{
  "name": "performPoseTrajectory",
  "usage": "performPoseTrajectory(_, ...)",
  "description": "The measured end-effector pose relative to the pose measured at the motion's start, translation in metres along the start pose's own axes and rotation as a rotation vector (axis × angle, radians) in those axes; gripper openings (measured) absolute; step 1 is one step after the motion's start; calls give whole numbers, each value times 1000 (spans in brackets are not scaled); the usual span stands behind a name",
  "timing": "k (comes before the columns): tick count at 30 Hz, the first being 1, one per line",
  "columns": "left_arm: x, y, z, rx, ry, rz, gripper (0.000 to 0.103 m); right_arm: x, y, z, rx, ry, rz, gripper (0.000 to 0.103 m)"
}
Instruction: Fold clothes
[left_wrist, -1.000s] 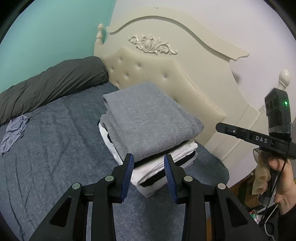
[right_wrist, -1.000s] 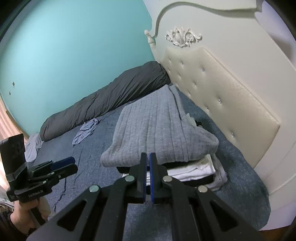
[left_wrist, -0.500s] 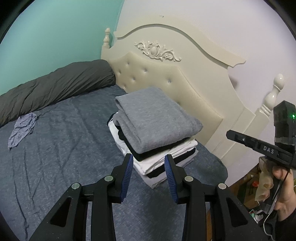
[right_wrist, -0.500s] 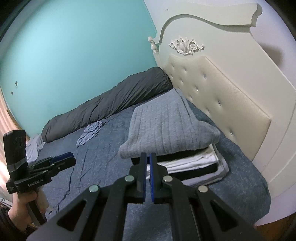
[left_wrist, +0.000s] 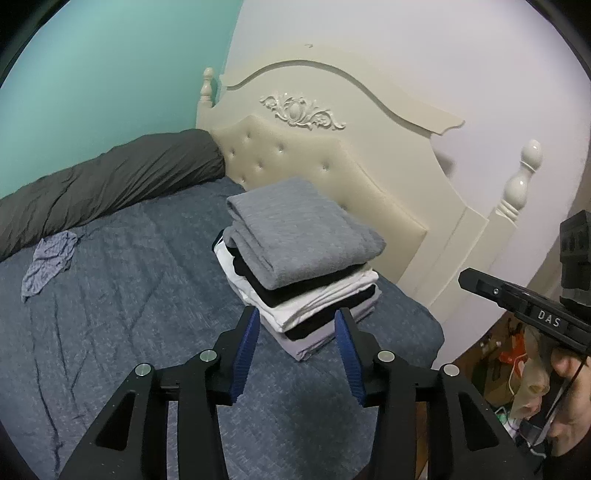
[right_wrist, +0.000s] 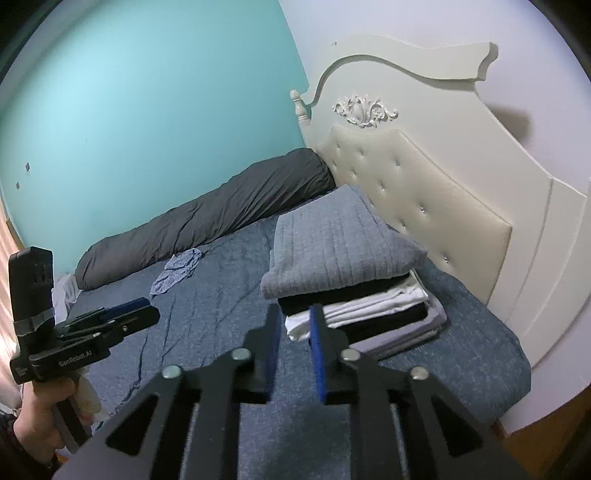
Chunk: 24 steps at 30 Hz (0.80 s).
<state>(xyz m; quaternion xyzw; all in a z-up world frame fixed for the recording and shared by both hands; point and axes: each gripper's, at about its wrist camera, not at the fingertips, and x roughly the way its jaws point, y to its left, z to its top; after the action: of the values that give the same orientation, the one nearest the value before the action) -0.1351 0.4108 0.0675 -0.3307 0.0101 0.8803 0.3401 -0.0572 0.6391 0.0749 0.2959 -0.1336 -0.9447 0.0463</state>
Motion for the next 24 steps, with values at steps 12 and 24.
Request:
performPoseTrajectory(12,-37,-4,-17,19,-12,-19,56,-37,23,-31,-6,-3,-15,28)
performPoseTrajectory(24,-63,-3,-37,51,-29,-6,57,-54,47,-54,-3,-19,-13,41)
